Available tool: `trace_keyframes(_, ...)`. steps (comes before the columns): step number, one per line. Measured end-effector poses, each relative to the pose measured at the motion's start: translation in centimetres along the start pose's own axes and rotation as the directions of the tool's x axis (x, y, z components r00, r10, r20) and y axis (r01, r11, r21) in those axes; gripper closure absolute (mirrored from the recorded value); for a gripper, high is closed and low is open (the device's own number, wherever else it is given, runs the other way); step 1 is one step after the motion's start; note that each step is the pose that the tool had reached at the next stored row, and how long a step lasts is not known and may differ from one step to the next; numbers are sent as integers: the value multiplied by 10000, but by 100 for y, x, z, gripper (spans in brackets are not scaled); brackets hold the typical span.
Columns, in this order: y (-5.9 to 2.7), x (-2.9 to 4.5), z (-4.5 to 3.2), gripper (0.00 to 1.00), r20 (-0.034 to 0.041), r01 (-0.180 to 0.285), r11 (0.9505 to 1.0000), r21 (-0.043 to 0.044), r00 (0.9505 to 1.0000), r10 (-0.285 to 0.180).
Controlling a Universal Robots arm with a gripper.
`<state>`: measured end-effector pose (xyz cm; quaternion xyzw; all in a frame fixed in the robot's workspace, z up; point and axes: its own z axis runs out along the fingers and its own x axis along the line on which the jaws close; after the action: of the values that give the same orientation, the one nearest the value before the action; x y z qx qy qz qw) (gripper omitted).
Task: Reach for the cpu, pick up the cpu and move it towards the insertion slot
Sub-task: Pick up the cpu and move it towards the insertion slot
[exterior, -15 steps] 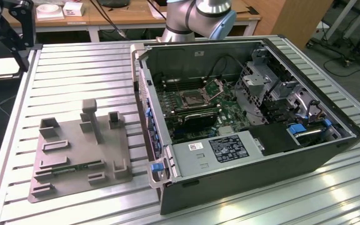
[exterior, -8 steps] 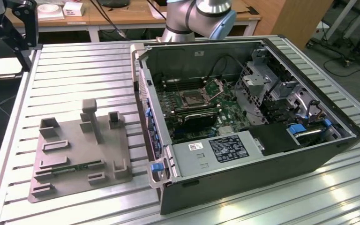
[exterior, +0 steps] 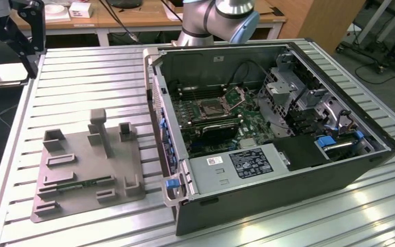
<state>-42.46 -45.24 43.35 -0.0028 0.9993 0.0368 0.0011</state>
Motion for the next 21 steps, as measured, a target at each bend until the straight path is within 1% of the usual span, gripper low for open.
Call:
trace_keyframes(11, 5, -64, 2, 46, -1, 0, 10000, 1, 10000, 0)
trace_keyframes(21, 7, -138, 5, 46, -2, 0, 10000, 1, 10000, 0)
